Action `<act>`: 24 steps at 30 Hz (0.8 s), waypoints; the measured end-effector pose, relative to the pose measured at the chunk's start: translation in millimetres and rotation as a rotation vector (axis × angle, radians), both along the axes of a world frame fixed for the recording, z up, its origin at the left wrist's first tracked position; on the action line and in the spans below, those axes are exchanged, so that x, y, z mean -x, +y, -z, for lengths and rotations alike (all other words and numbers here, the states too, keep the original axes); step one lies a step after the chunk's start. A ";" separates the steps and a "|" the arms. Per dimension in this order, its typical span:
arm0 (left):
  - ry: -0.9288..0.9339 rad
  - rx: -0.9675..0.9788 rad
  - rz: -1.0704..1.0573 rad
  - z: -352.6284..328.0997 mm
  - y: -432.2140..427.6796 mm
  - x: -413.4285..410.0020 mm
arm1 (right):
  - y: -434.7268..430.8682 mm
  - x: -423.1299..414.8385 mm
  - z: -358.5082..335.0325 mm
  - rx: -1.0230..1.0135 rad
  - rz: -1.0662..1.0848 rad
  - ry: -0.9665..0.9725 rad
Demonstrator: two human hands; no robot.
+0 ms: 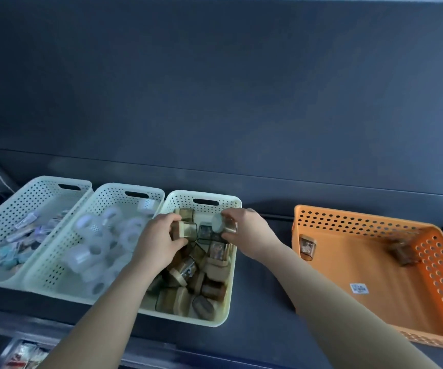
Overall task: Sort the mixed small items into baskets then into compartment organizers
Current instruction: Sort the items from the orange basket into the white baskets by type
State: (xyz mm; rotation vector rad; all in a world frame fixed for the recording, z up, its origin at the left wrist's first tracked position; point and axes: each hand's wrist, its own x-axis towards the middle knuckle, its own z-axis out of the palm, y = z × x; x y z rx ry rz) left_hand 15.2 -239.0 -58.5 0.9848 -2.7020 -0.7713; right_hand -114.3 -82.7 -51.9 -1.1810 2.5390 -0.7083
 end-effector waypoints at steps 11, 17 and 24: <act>0.385 0.074 0.223 -38.6 61.6 19.9 | 87.3 7.5 -25.7 0.083 0.133 0.062; 0.226 0.077 0.614 -43.0 159.8 89.4 | 204.8 55.4 -20.8 -0.053 0.352 0.139; -0.241 0.117 0.734 -8.2 214.0 157.4 | 281.9 121.2 21.2 -0.178 0.478 -0.005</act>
